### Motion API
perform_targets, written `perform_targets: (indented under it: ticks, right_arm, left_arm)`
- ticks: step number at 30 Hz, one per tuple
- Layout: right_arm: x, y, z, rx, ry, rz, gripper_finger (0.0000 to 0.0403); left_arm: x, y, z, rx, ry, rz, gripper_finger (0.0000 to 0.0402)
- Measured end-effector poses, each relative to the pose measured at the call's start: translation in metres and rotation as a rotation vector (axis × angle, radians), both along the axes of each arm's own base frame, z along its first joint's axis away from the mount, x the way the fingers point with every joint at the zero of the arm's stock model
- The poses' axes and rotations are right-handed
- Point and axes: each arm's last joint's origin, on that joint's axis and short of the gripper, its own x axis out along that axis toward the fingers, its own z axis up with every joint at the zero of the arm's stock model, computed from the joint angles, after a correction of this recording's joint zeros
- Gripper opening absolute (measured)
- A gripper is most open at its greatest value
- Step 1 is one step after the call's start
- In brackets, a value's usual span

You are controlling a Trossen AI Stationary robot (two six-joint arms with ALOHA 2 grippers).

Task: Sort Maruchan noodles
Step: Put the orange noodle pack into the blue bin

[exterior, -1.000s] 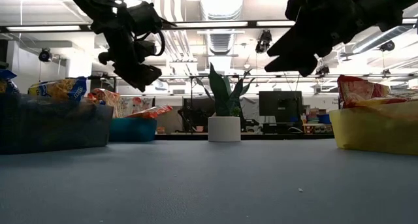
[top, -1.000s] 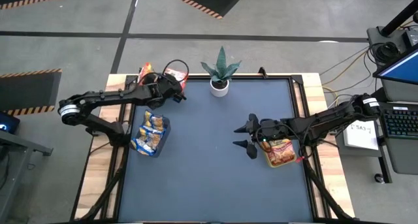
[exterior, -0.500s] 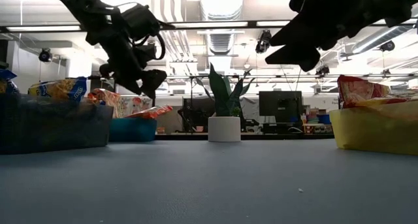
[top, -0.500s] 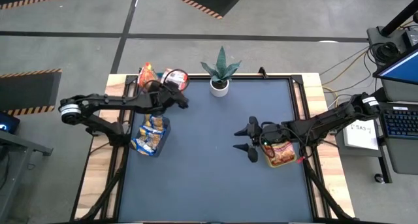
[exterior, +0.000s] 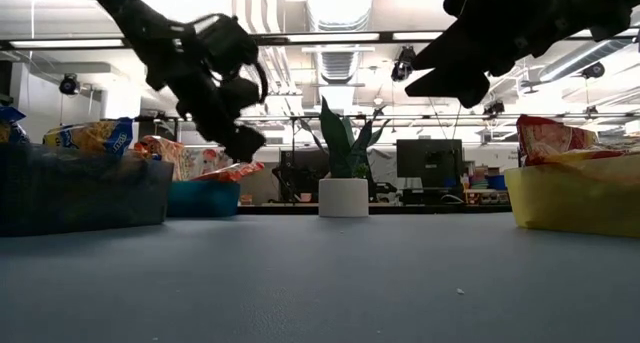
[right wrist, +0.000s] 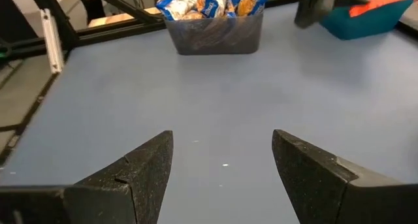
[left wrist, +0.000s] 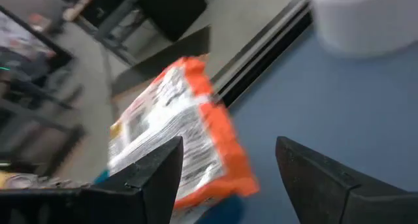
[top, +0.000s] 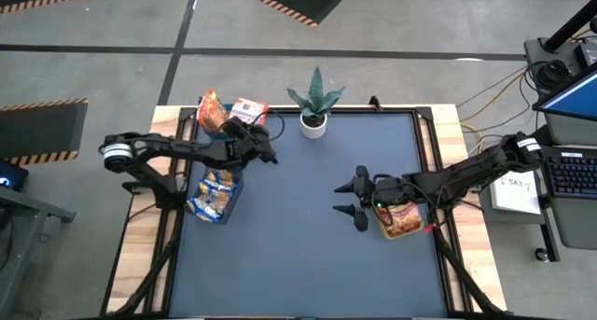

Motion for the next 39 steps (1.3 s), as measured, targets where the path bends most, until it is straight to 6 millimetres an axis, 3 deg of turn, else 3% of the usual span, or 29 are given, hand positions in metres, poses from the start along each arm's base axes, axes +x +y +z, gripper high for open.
perform_targets:
  ticks: [5, 11, 20, 32, 39]
  right_arm:
    - [0.000, 0.001, 0.000, -0.071, -0.003, -0.012, 0.0249]
    - [-0.002, -0.001, -0.003, -0.159, 0.008, -0.052, 0.0249]
    - [-0.006, -0.004, -0.011, -0.222, 0.037, -0.084, 0.0249]
    - [-0.010, -0.005, -0.019, -0.185, 0.054, -0.099, 0.0249]
    - [-0.010, -0.004, -0.018, -0.183, 0.047, -0.100, 0.0249]
  left_arm:
    - [0.003, 0.002, -0.016, 0.038, 0.160, -0.015, 0.0226]
    - [0.011, 0.003, -0.028, 0.056, 0.218, -0.057, 0.0226]
    - [0.018, 0.009, -0.017, 0.105, 0.096, -0.045, 0.0226]
    - [0.019, 0.035, -0.045, 0.144, 0.119, 0.117, 0.0225]
    - [0.020, 0.039, -0.048, 0.202, 0.139, 0.223, 0.0205]
